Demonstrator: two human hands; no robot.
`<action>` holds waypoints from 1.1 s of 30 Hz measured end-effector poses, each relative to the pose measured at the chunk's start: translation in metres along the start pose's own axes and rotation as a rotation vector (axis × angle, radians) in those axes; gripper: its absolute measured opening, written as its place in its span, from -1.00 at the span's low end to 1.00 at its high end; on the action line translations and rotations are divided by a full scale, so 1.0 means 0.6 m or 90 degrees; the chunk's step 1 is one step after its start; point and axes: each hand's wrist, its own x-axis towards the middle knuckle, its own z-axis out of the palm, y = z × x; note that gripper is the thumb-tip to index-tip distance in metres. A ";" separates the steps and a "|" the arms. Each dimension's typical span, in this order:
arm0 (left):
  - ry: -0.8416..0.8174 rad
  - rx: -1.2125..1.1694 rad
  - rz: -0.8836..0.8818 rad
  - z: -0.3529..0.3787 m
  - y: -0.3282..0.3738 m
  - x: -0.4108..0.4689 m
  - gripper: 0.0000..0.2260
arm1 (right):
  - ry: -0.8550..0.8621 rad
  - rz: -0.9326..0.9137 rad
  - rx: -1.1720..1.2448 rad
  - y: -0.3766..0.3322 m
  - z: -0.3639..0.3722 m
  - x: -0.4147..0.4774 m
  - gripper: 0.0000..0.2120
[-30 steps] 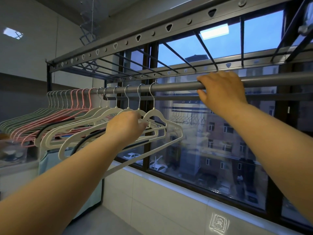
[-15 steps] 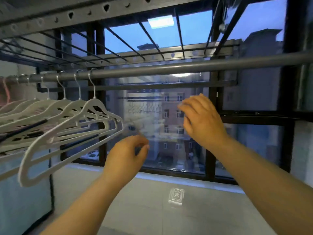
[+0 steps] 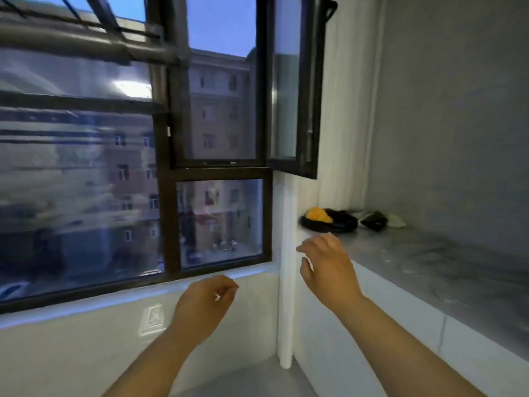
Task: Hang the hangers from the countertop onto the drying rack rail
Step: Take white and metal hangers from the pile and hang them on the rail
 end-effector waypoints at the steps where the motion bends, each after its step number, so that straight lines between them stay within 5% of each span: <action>1: -0.024 -0.018 0.019 0.043 0.023 0.010 -0.73 | -0.003 0.030 -0.017 0.045 -0.007 -0.025 -0.84; 7: -0.224 -0.098 0.060 0.262 0.110 0.024 -0.64 | -0.167 0.262 -0.145 0.309 -0.066 -0.179 -0.74; 10: -0.250 -0.122 0.038 0.346 0.134 0.033 -0.37 | -0.289 0.415 -0.209 0.404 -0.111 -0.235 -0.64; 15: -0.336 -0.133 0.054 0.464 0.188 0.049 -0.34 | -0.429 0.585 -0.250 0.502 -0.152 -0.319 -0.54; 20: -0.367 -0.158 0.059 0.564 0.220 0.058 -0.29 | -0.498 0.613 -0.250 0.548 -0.146 -0.336 -0.50; 30: -0.296 -0.185 -0.002 0.683 0.249 0.178 -0.86 | -0.548 0.577 -0.174 0.638 -0.044 -0.296 -0.46; 33: -0.255 -0.182 -0.023 0.712 0.276 0.247 -0.84 | -0.559 0.592 -0.178 0.652 -0.026 -0.307 -0.42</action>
